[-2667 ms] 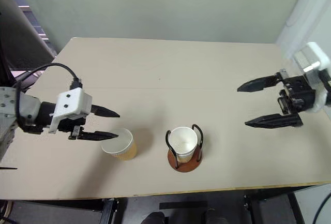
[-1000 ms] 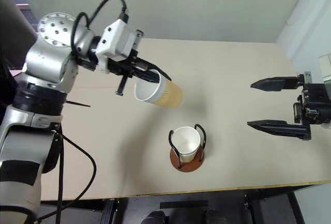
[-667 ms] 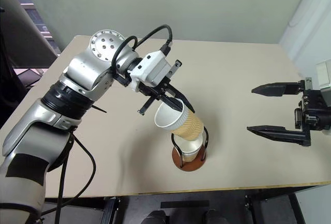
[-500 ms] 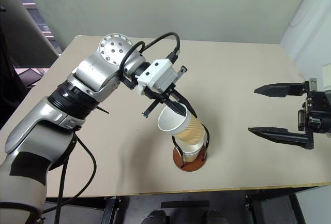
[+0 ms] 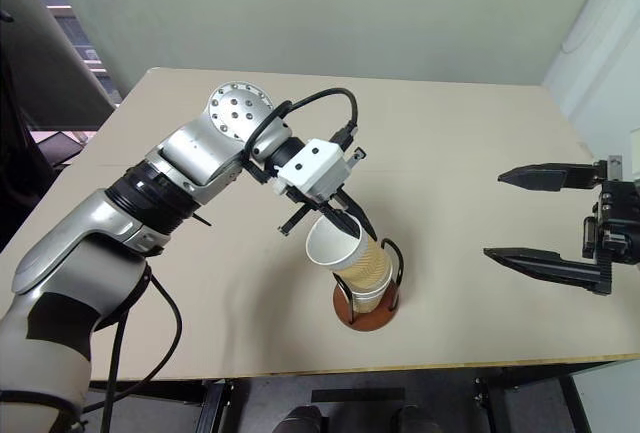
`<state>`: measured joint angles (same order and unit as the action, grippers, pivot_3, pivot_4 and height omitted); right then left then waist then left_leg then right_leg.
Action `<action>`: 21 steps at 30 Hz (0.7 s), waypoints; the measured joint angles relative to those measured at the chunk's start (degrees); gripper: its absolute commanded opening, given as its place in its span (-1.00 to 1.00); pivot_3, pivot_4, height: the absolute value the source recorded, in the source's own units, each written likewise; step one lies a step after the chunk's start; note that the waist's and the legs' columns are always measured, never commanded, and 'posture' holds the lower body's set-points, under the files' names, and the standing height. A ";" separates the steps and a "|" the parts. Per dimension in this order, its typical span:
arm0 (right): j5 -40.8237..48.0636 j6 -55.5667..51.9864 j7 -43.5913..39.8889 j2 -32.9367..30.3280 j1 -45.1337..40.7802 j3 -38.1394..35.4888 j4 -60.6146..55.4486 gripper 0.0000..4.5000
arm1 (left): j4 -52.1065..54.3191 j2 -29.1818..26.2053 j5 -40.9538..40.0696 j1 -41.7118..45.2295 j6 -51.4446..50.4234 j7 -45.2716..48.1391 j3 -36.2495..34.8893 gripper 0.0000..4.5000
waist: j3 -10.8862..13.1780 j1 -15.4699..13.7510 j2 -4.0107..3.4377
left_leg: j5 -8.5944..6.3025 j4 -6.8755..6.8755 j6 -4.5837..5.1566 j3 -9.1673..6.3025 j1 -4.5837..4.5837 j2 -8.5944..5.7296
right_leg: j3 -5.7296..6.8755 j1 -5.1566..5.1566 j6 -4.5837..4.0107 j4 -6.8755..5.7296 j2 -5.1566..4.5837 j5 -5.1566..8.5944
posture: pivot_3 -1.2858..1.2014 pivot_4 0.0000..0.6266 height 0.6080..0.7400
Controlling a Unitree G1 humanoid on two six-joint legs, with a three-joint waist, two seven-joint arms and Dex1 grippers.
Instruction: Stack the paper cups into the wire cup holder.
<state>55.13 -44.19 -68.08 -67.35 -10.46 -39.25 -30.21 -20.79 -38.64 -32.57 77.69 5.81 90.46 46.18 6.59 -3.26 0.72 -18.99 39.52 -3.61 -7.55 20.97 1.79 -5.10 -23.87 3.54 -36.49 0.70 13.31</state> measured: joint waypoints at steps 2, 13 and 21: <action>0.00 0.05 0.10 0.00 0.00 0.01 0.00 1.00 | 0.00 0.07 0.26 0.00 -0.01 0.01 0.00 -0.80 | 0.00 0.00 0.00 | -0.01 0.02 0.01 0.01 0.00 0.00 | 0.02 0.01 0.01 -0.01 0.00 0.00 | 0.03 -0.52 1.00; -0.10 0.75 0.19 0.00 -0.12 1.19 0.09 1.00 | -0.64 0.51 1.43 -0.01 0.00 0.03 -0.01 0.89 | 0.00 -0.03 0.00 | -0.03 0.10 0.05 0.01 0.01 -0.01 | 0.06 0.02 0.03 -0.04 0.00 0.00 | 0.03 -0.52 1.00; -0.39 1.61 0.27 0.00 -0.29 2.33 0.41 1.00 | -2.45 2.90 2.52 0.00 0.32 0.05 -2.64 0.98 | 0.00 -0.13 0.00 | -0.04 0.16 0.07 0.04 0.03 -0.03 | 0.07 0.03 0.07 -0.07 -0.01 0.01 | 0.03 -0.52 1.00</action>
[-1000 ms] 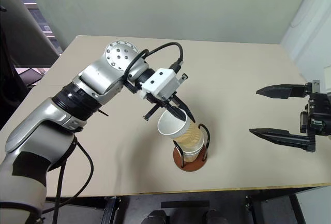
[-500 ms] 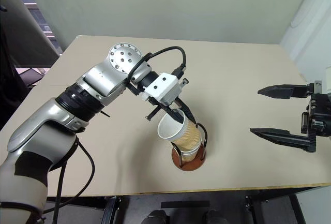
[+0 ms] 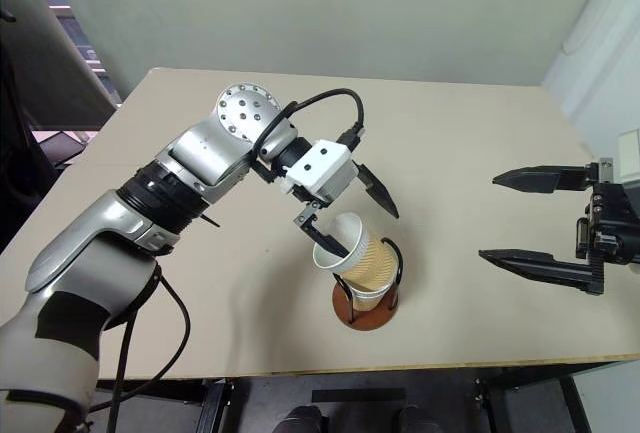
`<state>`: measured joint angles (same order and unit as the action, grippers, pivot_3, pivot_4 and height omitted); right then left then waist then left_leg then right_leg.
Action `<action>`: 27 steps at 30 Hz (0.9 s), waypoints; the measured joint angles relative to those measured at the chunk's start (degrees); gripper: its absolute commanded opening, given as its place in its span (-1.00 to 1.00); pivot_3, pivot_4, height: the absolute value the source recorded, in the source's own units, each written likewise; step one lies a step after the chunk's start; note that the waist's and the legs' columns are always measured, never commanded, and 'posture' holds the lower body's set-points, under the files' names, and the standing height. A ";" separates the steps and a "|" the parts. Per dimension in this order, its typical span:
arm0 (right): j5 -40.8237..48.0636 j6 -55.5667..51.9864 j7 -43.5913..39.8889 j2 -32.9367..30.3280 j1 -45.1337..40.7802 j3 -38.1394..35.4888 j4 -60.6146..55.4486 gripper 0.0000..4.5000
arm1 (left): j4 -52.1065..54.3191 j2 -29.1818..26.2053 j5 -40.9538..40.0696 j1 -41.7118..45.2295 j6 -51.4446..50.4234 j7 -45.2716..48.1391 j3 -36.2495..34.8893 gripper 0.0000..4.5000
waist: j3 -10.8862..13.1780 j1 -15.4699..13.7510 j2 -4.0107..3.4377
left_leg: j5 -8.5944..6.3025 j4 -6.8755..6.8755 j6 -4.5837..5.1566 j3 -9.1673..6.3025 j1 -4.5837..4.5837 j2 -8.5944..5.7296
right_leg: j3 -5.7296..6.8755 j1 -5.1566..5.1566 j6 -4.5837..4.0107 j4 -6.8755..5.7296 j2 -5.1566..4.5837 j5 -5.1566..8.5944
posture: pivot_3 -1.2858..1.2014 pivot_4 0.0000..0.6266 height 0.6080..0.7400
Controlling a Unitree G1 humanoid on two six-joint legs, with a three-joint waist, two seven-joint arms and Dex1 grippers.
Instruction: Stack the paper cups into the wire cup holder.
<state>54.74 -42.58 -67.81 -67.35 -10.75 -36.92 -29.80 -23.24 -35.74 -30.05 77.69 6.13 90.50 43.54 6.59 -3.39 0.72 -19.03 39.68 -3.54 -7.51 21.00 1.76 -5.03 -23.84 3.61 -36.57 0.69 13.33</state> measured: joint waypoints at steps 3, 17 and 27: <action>-0.34 0.70 0.01 0.00 -0.14 0.61 0.20 1.00 | 0.01 0.30 -0.15 0.00 -0.01 0.00 -1.51 0.98 | 0.00 0.00 0.00 | 0.00 0.01 0.00 0.02 -0.01 0.00 | 0.02 0.00 0.01 -0.02 0.00 0.00 | 0.03 -0.52 1.00; -2.19 3.32 0.00 0.00 -2.57 4.74 1.73 1.00 | -3.80 8.36 5.78 0.85 -0.12 0.05 -12.51 0.98 | -0.01 -0.10 -0.01 | -0.14 0.40 0.24 0.09 0.00 -0.07 | -0.01 0.13 0.22 -0.16 -0.04 0.06 | 0.03 -0.52 1.00; -3.20 4.39 -0.51 0.00 -3.62 6.65 2.99 1.00 | -4.59 7.63 8.38 0.83 -0.89 0.08 -17.90 0.98 | -0.01 -0.12 -0.02 | -0.14 0.39 0.25 0.11 -0.02 -0.05 | -0.02 0.13 0.25 -0.15 -0.04 0.07 | 0.03 -0.52 1.00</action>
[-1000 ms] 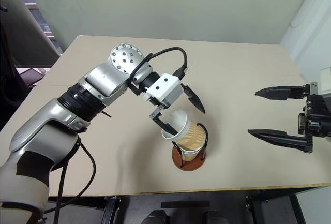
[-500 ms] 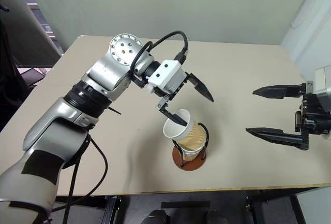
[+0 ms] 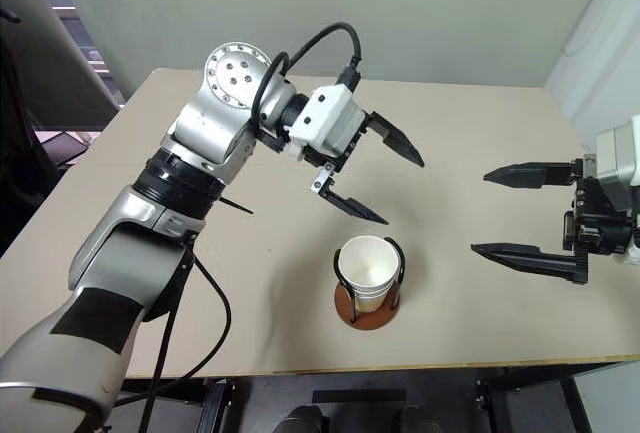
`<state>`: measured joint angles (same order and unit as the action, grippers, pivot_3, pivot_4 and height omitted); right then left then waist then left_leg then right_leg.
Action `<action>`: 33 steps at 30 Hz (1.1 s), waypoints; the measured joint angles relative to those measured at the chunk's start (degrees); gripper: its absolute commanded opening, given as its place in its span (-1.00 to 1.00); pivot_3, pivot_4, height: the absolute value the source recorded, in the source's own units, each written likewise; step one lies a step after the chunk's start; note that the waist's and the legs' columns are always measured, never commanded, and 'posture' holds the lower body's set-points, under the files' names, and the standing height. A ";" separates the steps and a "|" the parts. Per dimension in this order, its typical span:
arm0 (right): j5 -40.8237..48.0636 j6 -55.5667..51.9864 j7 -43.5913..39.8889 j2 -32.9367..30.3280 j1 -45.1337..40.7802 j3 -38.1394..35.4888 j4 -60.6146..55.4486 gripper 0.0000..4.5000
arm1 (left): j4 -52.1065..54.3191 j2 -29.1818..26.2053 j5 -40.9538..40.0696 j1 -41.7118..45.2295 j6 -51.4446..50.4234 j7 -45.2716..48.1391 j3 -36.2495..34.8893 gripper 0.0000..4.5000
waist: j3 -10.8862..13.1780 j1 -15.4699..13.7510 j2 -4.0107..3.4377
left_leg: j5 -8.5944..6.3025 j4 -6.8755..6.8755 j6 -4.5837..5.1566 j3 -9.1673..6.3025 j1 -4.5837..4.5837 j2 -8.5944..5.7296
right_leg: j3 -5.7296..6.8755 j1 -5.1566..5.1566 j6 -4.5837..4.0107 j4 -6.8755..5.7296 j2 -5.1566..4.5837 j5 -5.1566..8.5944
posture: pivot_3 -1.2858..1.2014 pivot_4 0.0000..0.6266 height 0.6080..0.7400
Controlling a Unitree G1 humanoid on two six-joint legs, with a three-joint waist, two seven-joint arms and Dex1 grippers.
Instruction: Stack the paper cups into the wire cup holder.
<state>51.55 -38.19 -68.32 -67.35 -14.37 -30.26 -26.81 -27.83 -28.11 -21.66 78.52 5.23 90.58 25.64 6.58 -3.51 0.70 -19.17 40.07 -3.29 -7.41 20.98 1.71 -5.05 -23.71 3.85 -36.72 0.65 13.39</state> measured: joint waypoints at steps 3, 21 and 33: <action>-0.56 0.63 -0.80 0.00 -0.49 1.03 1.32 1.00 | 0.23 -5.47 0.74 -1.51 -1.72 0.05 -2.82 0.98 | -0.07 0.30 -0.14 | 0.00 -0.05 0.00 0.00 -0.06 0.03 | -0.05 -0.03 0.00 0.00 0.05 0.00 | 0.03 -0.52 1.00; -11.64 6.59 -10.95 -1.68 2.42 5.64 20.97 1.00 | 25.63 -43.04 -14.96 -57.72 -29.60 -1.64 -36.53 0.98 | -0.13 0.38 -0.30 | 0.00 -0.35 0.00 -0.23 -0.33 0.14 | -0.38 -0.20 -0.39 -0.26 -0.12 0.22 | 0.03 -0.52 1.00; -11.30 6.60 -13.75 -1.49 -3.04 6.20 24.09 1.00 | 29.23 -41.87 -16.65 -64.36 -34.15 -4.87 -46.23 0.98 | -0.14 1.28 -0.28 | -0.02 -1.06 -0.03 0.26 -1.03 0.10 | -1.32 -0.17 -0.78 -0.45 0.08 0.41 | 0.03 -0.52 1.00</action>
<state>40.24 -31.59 -82.07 -68.83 -17.41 -24.06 -2.72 1.40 -69.97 -38.31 14.17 -28.91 85.71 -20.59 6.44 -2.23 0.42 -19.19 39.02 -3.33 -7.14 19.95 1.81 -6.37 -23.88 3.08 -37.17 0.73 13.80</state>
